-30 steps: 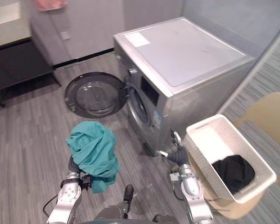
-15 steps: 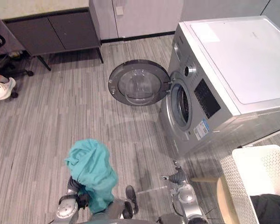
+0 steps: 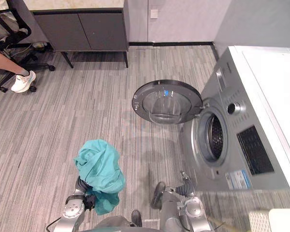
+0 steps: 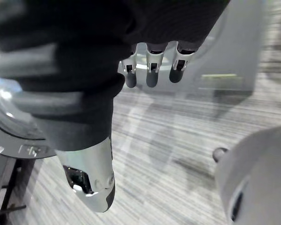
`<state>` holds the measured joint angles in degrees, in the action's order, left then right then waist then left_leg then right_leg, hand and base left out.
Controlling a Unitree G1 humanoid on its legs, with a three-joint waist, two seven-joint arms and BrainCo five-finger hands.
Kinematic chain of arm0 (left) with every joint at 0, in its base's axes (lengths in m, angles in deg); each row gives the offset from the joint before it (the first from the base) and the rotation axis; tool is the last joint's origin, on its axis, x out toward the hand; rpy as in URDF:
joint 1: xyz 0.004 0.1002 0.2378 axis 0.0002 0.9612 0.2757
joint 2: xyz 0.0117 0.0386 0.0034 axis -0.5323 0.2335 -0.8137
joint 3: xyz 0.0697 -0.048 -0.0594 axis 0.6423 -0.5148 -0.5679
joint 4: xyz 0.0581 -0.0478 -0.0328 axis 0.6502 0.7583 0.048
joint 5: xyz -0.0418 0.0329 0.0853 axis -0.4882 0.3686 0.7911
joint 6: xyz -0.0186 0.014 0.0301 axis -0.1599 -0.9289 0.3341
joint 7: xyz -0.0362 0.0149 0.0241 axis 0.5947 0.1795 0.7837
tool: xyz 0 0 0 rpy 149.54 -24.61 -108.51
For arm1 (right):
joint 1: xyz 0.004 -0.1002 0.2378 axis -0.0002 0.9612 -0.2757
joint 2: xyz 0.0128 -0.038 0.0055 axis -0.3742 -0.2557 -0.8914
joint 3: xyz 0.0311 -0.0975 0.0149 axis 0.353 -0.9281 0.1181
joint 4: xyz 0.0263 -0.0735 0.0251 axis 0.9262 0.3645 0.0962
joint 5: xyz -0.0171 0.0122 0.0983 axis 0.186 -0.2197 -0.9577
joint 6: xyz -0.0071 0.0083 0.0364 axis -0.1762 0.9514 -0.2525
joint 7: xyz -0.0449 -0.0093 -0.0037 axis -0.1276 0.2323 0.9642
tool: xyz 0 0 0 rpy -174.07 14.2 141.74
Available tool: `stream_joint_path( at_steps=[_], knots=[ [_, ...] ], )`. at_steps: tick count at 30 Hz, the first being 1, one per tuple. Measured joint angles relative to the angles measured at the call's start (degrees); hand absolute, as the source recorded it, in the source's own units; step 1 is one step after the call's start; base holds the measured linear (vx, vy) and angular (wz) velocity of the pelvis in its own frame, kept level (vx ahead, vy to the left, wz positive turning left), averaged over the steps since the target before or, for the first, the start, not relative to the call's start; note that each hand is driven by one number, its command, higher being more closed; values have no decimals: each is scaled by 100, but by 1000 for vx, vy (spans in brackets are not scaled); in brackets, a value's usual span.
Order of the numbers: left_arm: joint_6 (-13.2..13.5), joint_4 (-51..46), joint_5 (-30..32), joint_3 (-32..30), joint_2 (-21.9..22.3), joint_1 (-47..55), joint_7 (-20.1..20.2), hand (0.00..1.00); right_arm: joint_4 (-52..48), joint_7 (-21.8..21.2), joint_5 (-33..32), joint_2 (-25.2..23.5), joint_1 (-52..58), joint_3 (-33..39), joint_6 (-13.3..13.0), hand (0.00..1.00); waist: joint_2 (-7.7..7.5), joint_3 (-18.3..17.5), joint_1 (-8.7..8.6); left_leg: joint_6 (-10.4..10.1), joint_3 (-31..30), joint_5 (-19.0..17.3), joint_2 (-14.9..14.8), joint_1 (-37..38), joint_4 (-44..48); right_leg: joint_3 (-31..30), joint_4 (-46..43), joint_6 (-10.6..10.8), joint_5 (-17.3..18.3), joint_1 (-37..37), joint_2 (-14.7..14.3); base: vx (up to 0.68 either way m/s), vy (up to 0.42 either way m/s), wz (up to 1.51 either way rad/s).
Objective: Pick up the laundry basket with both hands and put the clothes into the washing machine.
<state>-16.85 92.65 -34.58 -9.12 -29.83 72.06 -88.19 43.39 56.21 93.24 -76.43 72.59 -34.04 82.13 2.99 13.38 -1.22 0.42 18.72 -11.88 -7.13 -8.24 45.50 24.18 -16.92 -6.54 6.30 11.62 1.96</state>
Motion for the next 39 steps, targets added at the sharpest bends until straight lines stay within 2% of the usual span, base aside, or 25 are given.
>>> stream_joint_path(
  at_steps=[2,3,4,6,9,11,12,13,14,15,17,18,20,21,22,23,25,26,30,32,34,35,36,37,39],
  knots=[
    [-5,24,2,57,34,48,39,100,-23,25,3,4,-47,-3,-24,0,32,53,219,235,112,573,-509,-346,1269,-433,50,-113,176,-427,-249,540,-51,-114],
    [-3,27,3,135,33,-11,41,100,-21,32,5,3,-83,-5,-23,0,-8,79,246,238,4,346,-527,-510,1450,-637,55,-130,207,-539,-282,695,-19,-143],
    [3,54,20,261,29,-157,100,100,-5,47,30,4,-167,7,-20,0,-140,164,236,111,-245,1,-370,-789,1262,-1046,189,-132,212,-704,-250,362,8,-98],
    [11,88,52,381,4,-311,161,100,25,51,63,-6,-214,12,-16,0,-264,239,239,-47,-544,-161,-157,-944,631,-1376,285,-130,210,-873,-167,412,84,-116],
    [46,210,191,457,7,-467,192,100,150,161,91,14,-265,17,-12,0,-296,303,248,-201,-1935,-141,406,-1003,-1205,-2151,304,-45,249,-1070,-159,319,194,-144],
    [51,356,228,464,13,-531,156,100,243,189,131,11,-306,34,-15,0,-179,301,253,-610,-2816,320,511,-877,-2442,-2642,264,350,422,-1106,-255,341,337,-157],
    [51,493,229,599,82,-559,146,100,244,233,149,118,-222,49,-14,0,173,264,217,-650,-3219,1252,304,-841,-2893,-2899,211,624,600,-1144,-512,249,350,-133],
    [20,732,239,690,4,-795,154,100,366,265,174,-12,-237,145,54,0,-35,321,204,-597,-2928,1046,394,-845,-2562,-3134,17,756,738,-1046,-342,216,329,-124],
    [19,725,241,693,-14,-796,148,100,331,252,178,-45,-151,109,51,0,-77,301,226,-499,-2809,890,403,-778,-2581,-3283,-57,790,753,-994,-281,141,285,-126],
    [20,714,242,682,-69,-777,141,100,261,254,182,-161,-41,30,47,0,-232,267,252,-335,-2333,734,440,-684,-2555,-3622,-165,919,824,-899,-156,103,269,-150],
    [25,712,242,663,-133,-700,141,100,244,251,182,-245,-47,-114,35,0,-298,234,264,-206,-1730,575,420,-542,-2547,-4042,-206,1139,760,-739,-24,24,290,-166],
    [25,711,242,651,-179,-701,141,100,260,250,179,-242,-84,-202,32,0,-305,233,220,-106,-1352,501,348,-469,-2571,-3956,-115,1260,647,-644,66,-43,225,-176],
    [19,680,238,516,-217,-674,120,100,437,254,175,-238,-263,-297,30,0,-316,225,244,-49,-638,420,133,-294,-2753,-3067,1,1118,352,-423,242,-56,155,-190],
    [15,642,230,487,-264,-648,120,100,580,258,173,-238,-391,-324,37,0,-354,227,253,-34,-245,409,45,-135,-2867,-1964,24,1032,331,-406,513,-41,64,-159],
    [11,631,227,487,-286,-648,120,100,652,259,172,-231,-421,-321,35,0,-354,228,255,-48,-67,374,-7,-58,-2905,-1303,50,960,306,-412,652,-25,28,-179],
    [6,566,226,459,-300,-656,118,100,810,264,171,-204,-533,-314,35,0,-319,222,230,-68,273,225,-156,66,-2937,-184,49,763,298,-484,938,-18,29,-149],
    [8,455,226,352,-309,-647,111,100,930,265,173,-207,-550,-318,35,0,-356,199,252,-170,631,123,-319,172,-2897,748,21,580,189,-582,1193,28,17,-137],
    [9,460,225,231,-377,-684,106,100,989,266,173,-197,-510,-313,49,0,-389,180,240,-217,822,143,-407,234,-2832,762,163,926,-33,-646,1149,102,-35,-103],
    [-13,631,226,127,-317,-696,106,100,1074,300,170,-75,-403,-207,77,0,-365,174,186,-274,922,118,-726,284,-2380,402,222,998,28,-649,854,148,-121,-64],
    [-75,706,221,108,-233,-699,102,100,1156,393,167,13,-352,-141,90,0,-293,214,188,-270,736,120,-1067,44,-1444,408,225,953,116,-826,765,128,-136,-20],
    [-168,833,162,105,-77,-708,-9,100,1167,479,84,245,-315,-100,108,0,-91,326,206,-100,71,362,-1368,-353,-129,263,208,889,208,-1173,604,101,-27,-32],
    [-172,885,152,108,-72,-724,-19,100,1181,519,34,236,-322,-42,107,0,-128,348,198,-129,-101,368,-1338,-484,64,219,205,905,226,-1193,638,96,35,-33],
    [-180,1004,152,113,-52,-818,-23,100,1247,611,-46,243,-372,109,114,0,-168,376,197,-284,-525,38,-1040,-632,-91,110,167,940,249,-1171,754,93,111,-39],
    [-182,1080,151,114,-54,-881,-63,100,1367,652,-72,269,-439,337,122,0,-127,392,178,-365,-881,-23,-753,-664,-782,-8,70,965,264,-1111,811,93,143,-41],
    [-178,1084,146,109,-85,-908,-138,100,1433,701,-89,321,-436,439,143,0,-9,356,201,-492,-1030,43,-618,-519,-1523,-177,-165,1119,387,-992,775,70,189,-38]
  ],
)
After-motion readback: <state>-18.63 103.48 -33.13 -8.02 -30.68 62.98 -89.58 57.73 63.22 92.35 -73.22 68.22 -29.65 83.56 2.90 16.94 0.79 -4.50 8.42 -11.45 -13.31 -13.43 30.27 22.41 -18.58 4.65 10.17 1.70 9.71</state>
